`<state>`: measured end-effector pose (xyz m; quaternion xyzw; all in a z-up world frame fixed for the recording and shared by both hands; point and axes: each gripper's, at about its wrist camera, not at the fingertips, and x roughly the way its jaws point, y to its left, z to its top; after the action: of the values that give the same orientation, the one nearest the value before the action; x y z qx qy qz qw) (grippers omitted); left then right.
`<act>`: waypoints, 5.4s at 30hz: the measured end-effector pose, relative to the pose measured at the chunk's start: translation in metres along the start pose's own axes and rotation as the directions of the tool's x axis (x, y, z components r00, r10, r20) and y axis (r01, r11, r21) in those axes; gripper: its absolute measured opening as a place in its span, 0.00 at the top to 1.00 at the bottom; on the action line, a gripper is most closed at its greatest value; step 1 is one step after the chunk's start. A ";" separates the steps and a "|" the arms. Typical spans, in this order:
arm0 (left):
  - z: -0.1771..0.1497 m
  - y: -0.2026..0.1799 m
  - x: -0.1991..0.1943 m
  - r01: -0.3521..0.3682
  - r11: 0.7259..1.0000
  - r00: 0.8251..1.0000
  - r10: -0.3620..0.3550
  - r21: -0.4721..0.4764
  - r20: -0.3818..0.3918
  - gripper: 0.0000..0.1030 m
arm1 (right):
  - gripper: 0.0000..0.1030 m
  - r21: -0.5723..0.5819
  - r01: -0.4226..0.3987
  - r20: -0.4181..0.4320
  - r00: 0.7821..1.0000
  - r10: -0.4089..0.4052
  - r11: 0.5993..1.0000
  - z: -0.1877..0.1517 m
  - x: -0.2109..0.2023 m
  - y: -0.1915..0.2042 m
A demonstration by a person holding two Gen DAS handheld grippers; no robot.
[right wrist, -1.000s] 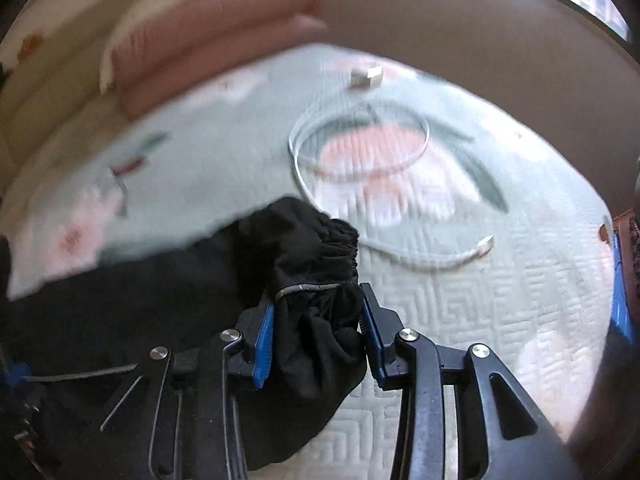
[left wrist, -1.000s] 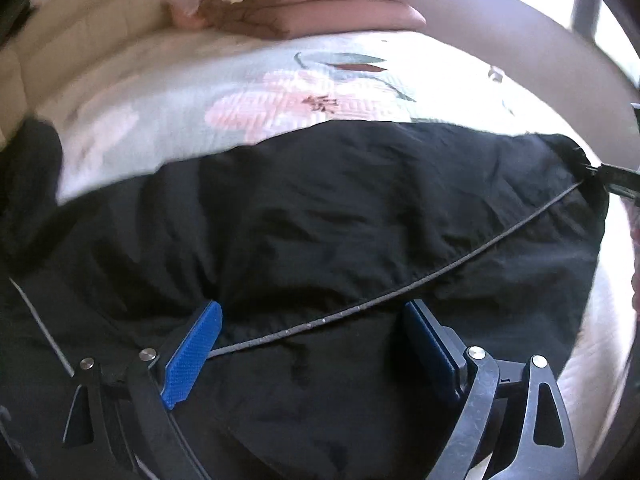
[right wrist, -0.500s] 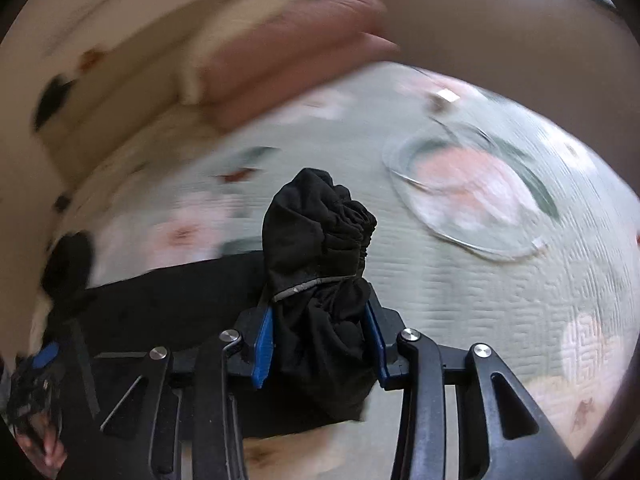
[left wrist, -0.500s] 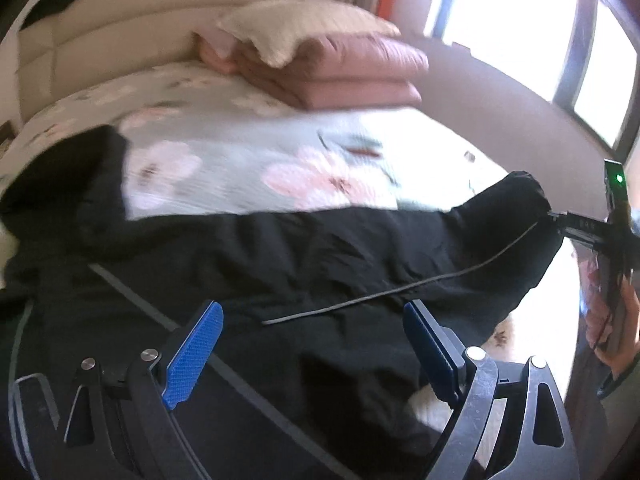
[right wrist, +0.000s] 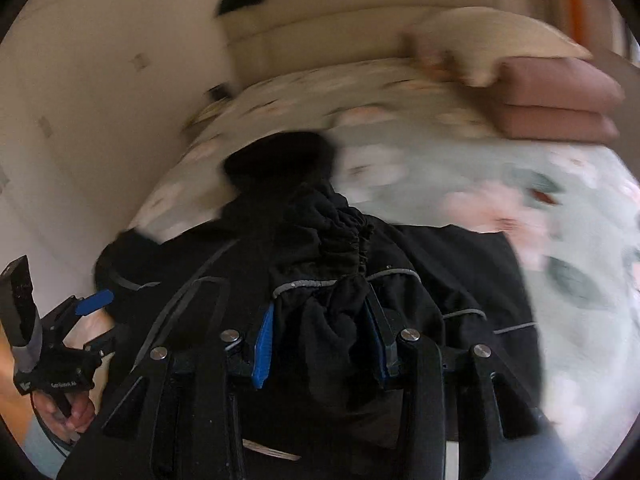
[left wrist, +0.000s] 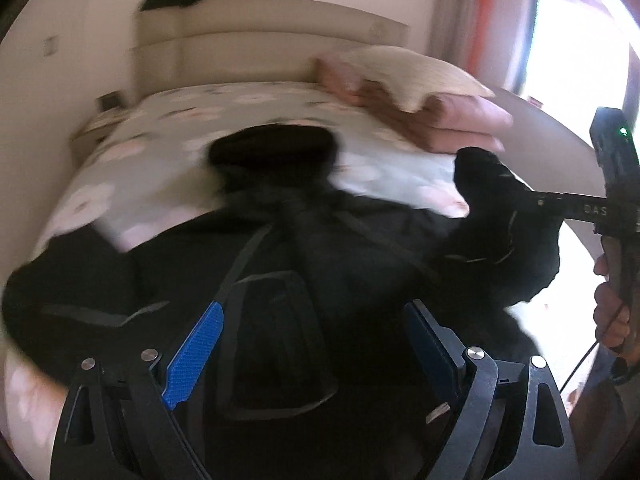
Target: Fold large clothes
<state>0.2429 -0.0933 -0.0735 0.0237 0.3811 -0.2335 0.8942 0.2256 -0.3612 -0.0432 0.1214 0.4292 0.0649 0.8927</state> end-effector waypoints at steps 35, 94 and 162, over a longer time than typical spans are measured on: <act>-0.045 0.066 0.089 0.204 0.932 0.955 -0.257 -0.298 -0.150 0.11 | 0.39 0.026 -0.021 -0.182 0.983 0.025 0.999 -0.078 0.071 0.041; -0.045 0.200 0.099 0.045 0.910 0.990 -0.096 -0.412 -0.105 0.73 | 0.26 -0.034 0.288 -0.219 0.932 -0.289 0.957 -0.078 0.155 -0.001; -0.085 0.491 0.066 -0.318 0.602 0.935 0.329 -0.733 -0.135 0.52 | 0.05 -0.110 0.188 -0.017 0.981 -0.191 0.976 -0.111 0.181 0.110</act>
<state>0.4393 0.3365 -0.2460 -0.2765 0.4260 0.1077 0.8547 0.2503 -0.1979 -0.2155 0.0307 0.4468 0.0042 0.8941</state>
